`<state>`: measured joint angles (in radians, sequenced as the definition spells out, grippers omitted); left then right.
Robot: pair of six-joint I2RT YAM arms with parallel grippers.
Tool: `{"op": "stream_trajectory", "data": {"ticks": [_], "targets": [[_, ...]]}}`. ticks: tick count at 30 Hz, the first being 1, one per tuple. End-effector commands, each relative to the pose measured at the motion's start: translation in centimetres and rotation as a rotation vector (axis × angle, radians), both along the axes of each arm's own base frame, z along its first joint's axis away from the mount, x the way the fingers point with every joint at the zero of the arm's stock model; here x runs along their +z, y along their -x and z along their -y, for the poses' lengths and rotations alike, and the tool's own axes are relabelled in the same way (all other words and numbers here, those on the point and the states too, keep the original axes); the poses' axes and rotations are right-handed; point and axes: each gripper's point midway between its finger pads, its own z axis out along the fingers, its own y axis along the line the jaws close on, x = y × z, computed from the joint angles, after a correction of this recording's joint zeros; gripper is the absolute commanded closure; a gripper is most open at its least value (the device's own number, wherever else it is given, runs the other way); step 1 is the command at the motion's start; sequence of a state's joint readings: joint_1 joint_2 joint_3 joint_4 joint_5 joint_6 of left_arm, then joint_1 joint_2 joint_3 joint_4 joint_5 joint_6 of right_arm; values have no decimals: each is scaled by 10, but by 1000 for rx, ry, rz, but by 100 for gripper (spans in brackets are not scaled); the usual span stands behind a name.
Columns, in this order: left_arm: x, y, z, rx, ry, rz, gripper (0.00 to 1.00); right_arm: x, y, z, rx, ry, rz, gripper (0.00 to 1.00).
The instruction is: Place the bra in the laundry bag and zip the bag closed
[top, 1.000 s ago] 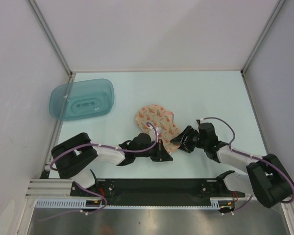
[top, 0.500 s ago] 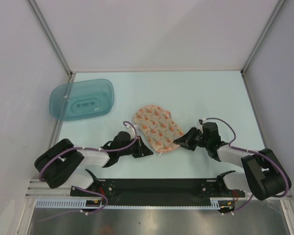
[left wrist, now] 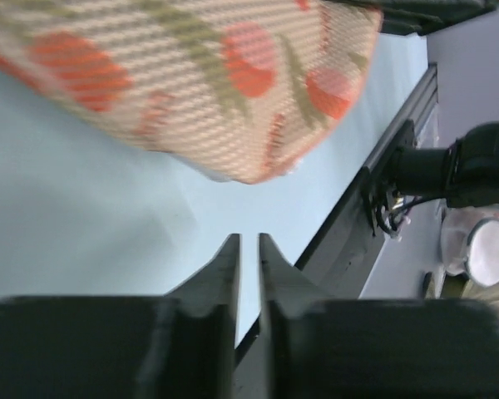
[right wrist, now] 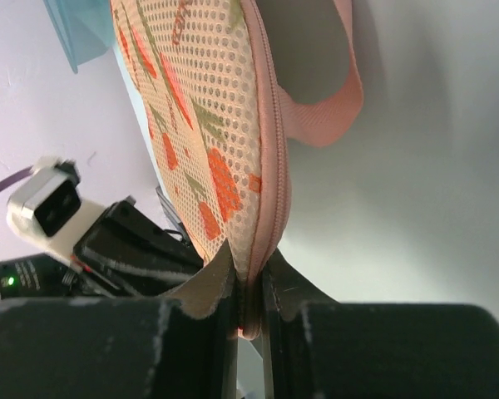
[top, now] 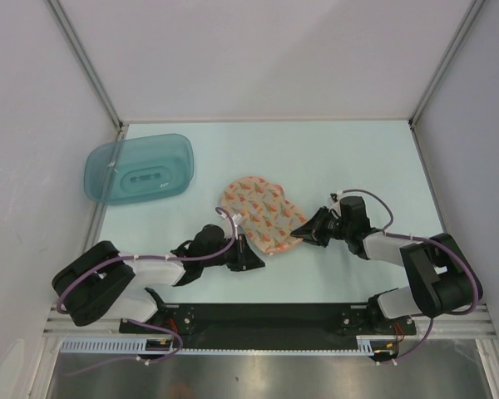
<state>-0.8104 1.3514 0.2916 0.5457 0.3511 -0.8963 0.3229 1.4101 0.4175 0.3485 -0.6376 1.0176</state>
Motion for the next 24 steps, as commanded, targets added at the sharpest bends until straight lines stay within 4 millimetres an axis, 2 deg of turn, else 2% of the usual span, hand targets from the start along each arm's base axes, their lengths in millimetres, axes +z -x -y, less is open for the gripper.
{"op": "stream_trajectory", "data": {"ticks": [1,2,4,5,8,12,15,20,24], "targets": [[38,10,28,-117,43,189,71,24,-6,-5,14,-55,47,89],[41,11,29,-116,32,218,61,25,-5,-5,11,-61,38,89],[38,13,31,-113,-30,275,54,27,-4,-4,-9,-87,-5,89],[35,13,30,-109,-59,283,47,28,-1,-5,-12,-102,-24,89],[29,3,26,-58,-120,319,38,38,0,-6,-43,-159,-64,89],[26,-17,24,1,-193,373,37,48,2,-6,-72,-199,-93,89],[37,-26,33,-11,-177,422,38,56,1,-5,-84,-207,-80,89],[58,-29,46,-45,-91,476,38,58,2,-3,-80,-194,-66,89],[72,-28,48,-63,-33,509,37,58,5,-3,-72,-193,-64,90]]}}
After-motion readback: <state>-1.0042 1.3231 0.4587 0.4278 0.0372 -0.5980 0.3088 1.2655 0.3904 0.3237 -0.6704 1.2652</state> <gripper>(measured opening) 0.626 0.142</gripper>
